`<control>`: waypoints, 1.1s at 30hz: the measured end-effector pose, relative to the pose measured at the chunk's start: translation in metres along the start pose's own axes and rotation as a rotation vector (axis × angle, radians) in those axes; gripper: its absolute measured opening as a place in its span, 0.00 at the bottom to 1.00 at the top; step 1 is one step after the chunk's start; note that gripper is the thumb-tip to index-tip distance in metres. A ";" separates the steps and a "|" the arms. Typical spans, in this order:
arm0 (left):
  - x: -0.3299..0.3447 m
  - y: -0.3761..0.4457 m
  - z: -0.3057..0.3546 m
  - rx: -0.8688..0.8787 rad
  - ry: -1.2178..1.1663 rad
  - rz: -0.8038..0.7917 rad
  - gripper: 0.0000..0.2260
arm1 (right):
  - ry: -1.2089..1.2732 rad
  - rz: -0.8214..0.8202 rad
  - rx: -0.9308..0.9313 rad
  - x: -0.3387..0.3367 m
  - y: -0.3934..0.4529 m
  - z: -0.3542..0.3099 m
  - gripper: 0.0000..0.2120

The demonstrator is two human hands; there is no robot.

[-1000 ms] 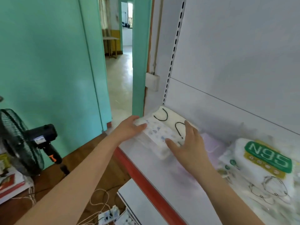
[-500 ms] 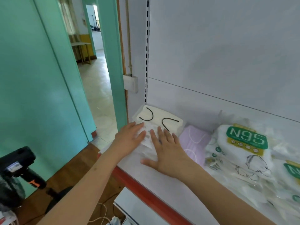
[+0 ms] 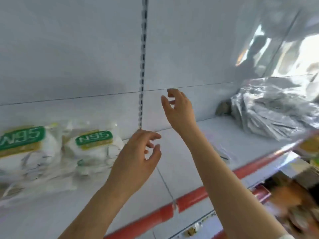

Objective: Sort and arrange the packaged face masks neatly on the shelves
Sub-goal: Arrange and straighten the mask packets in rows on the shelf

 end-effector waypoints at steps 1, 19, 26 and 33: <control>0.045 0.009 -0.004 -0.043 0.009 -0.107 0.11 | -0.073 -0.042 0.103 -0.010 -0.001 0.050 0.19; 0.253 0.074 -0.052 -0.519 0.282 -0.124 0.26 | 0.034 -0.557 0.277 -0.004 -0.026 0.290 0.06; 0.231 0.076 -0.062 -0.652 0.078 0.150 0.35 | 0.464 -0.464 0.531 -0.009 -0.020 0.306 0.12; 0.234 0.099 -0.062 -0.637 -0.070 0.180 0.17 | 0.220 -0.408 0.392 -0.028 -0.023 0.301 0.14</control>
Point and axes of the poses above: each hand's wrist, its own y-axis towards the middle knuckle, its own x-axis out of the palm, z = x × y, the point moved 8 cm from there along y, towards the middle knuckle, and after that the axes turned 12 degrees about -y, right-handed, at the moved point
